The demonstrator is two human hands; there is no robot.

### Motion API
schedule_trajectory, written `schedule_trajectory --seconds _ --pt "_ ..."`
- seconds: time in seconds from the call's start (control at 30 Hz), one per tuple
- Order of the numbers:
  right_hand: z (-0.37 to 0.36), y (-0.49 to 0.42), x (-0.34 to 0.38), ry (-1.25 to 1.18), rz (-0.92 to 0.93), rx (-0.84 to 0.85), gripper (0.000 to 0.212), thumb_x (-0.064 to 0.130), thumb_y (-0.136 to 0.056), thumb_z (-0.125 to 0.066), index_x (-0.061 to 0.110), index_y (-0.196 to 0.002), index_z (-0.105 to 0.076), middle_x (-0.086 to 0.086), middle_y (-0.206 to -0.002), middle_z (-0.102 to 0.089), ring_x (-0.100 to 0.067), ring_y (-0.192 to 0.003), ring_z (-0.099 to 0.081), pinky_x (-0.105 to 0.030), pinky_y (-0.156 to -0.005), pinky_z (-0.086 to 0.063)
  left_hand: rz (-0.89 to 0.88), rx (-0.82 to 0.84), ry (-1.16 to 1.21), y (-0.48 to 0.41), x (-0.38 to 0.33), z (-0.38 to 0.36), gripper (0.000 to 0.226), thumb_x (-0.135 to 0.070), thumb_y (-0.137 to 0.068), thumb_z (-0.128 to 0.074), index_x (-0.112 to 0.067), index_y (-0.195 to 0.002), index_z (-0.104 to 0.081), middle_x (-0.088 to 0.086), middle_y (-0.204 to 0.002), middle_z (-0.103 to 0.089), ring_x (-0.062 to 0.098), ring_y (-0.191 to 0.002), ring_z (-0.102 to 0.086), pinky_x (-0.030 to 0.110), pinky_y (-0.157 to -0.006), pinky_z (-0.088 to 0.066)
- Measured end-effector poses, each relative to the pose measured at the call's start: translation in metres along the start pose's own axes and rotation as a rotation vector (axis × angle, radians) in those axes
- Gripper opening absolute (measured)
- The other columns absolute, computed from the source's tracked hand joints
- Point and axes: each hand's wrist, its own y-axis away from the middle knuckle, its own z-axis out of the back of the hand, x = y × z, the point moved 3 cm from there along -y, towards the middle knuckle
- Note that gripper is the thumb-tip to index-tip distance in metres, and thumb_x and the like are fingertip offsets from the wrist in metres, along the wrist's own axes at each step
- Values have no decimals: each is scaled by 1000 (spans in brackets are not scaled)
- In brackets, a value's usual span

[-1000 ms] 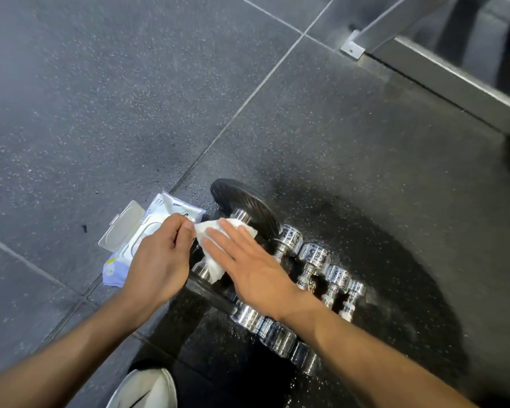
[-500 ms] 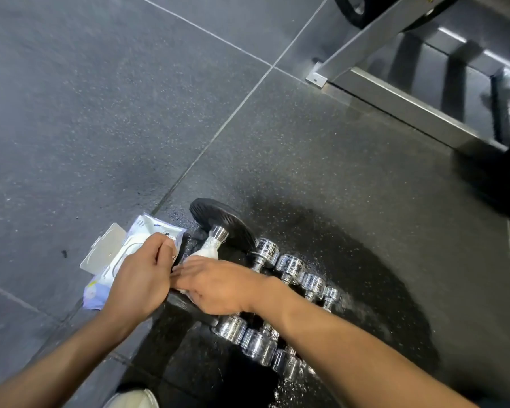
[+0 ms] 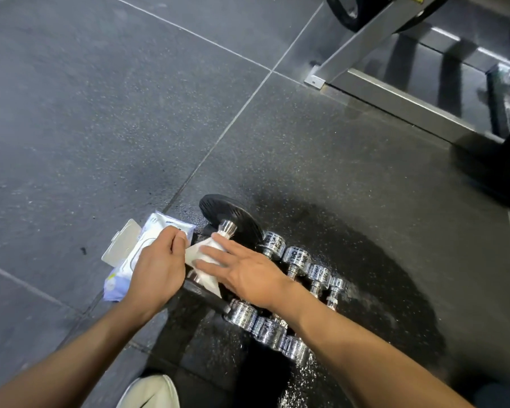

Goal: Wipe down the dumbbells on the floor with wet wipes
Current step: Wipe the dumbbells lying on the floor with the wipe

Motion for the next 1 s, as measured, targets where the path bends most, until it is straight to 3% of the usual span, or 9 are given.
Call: schedule_trajectory --seconds 0.2,0.3,0.37,0.47,0.67,0.73,0.83,0.9,1.0 --pt "-4 11 12 56 168 31 73 -1 -95 -50 16 -161 -26 -3 -167 -27 -24 -158 -8 -40 -127 -12 12 -11 -19 1 0 0 30 -30 -106 -41 -20 -78 -44 1 -68 -56 30 -71 -52 48 -69 -45" --pt "-2 -6 9 108 196 40 61 7 -98 -47 18 -157 -34 -1 -157 -44 -26 -152 -27 -44 -125 -15 21 -6 -14 1 1 0 30 -31 -105 -40 -20 -78 -46 1 -69 -57 30 -71 -53 48 -70 -45" --pt "0 -24 11 159 211 83 50 12 -99 -46 18 -148 -45 -2 -138 -58 -27 -135 -46 -46 -121 -22 26 -6 -8 0 1 0 30 -31 -105 -41 -19 -79 -47 2 -69 -58 31 -72 -54 49 -70 -45" --pt "12 -54 20 239 191 317 41 15 -101 -46 22 -141 -51 1 -124 -64 -25 -115 -56 -41 -108 -32 23 5 -10 0 2 -1 29 -30 -105 -41 -19 -79 -48 2 -70 -58 31 -73 -53 49 -71 -45" --pt "27 -87 31 316 85 756 49 25 -94 -64 23 -141 -50 4 -139 -59 -22 -132 -51 -44 -116 -29 21 -5 -8 0 3 -1 29 -31 -105 -42 -17 -79 -47 4 -71 -57 34 -75 -51 50 -71 -45" --pt "27 -82 30 289 98 727 44 24 -94 -60 22 -138 -52 3 -132 -60 -22 -127 -52 -42 -112 -30 6 -2 -7 -1 3 -1 30 -32 -105 -42 -17 -79 -47 4 -71 -57 34 -74 -52 51 -71 -46" --pt "24 -64 27 185 162 491 51 25 -92 -64 18 -139 -49 -2 -128 -59 -23 -122 -50 -40 -111 -29 1 0 -12 -1 5 -2 30 -33 -105 -41 -17 -80 -48 4 -70 -58 35 -74 -53 52 -71 -46" --pt "16 -46 21 93 201 314 67 22 -84 -73 14 -145 -46 -7 -134 -57 -27 -131 -46 -43 -121 -22 0 -7 -8 -1 6 -2 29 -32 -105 -41 -18 -80 -48 4 -70 -58 34 -73 -54 51 -71 -46" --pt "12 -16 13 -79 180 169 89 0 -77 -73 11 -157 -34 -6 -157 -41 -27 -155 -18 -37 -128 -2 -11 -5 10 -1 6 -2 29 -33 -105 -41 -20 -80 -49 1 -70 -59 31 -73 -55 49 -71 -46"
